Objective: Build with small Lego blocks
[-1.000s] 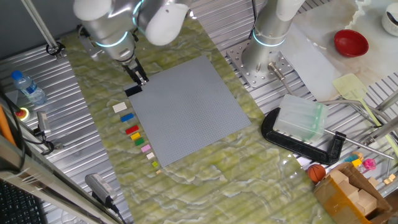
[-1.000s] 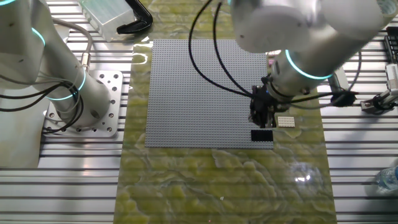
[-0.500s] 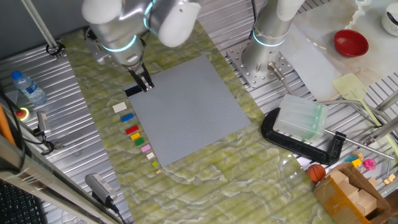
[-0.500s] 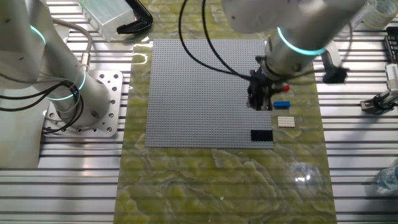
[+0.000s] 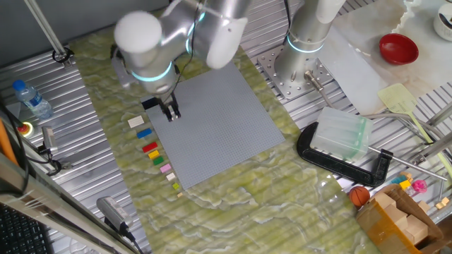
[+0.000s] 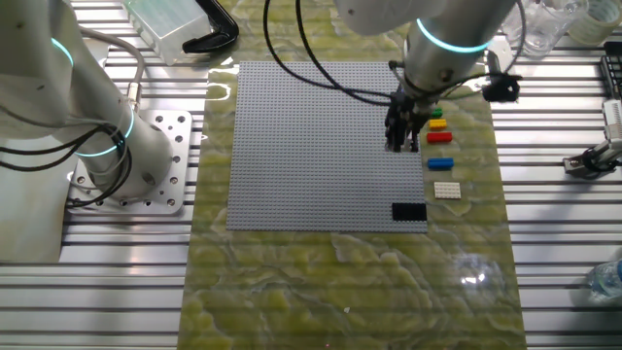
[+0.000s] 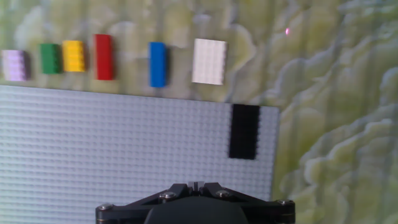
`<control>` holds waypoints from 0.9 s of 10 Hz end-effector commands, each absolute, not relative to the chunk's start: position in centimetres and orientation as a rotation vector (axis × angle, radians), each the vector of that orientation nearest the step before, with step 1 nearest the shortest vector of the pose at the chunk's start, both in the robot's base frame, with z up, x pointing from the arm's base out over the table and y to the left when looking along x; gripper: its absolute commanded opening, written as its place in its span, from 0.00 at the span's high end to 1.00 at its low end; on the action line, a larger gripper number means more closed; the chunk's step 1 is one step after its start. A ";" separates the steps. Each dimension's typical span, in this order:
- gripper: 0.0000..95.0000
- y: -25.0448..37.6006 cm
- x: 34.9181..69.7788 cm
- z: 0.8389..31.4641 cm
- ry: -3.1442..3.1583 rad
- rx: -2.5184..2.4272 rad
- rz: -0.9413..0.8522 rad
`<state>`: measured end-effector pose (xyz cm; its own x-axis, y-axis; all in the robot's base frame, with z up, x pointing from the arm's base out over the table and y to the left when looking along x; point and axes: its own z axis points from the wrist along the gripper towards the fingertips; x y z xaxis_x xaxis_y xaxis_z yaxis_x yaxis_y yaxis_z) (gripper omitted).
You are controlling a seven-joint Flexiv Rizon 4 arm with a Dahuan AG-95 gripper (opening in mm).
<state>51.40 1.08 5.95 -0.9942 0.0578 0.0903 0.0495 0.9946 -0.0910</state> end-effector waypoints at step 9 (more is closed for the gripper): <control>1.00 -3.5 49.1 9.2 -3.044 0.094 0.210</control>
<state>49.21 -3.28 8.98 -0.9940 -0.0535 0.0956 -0.0663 0.9886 -0.1354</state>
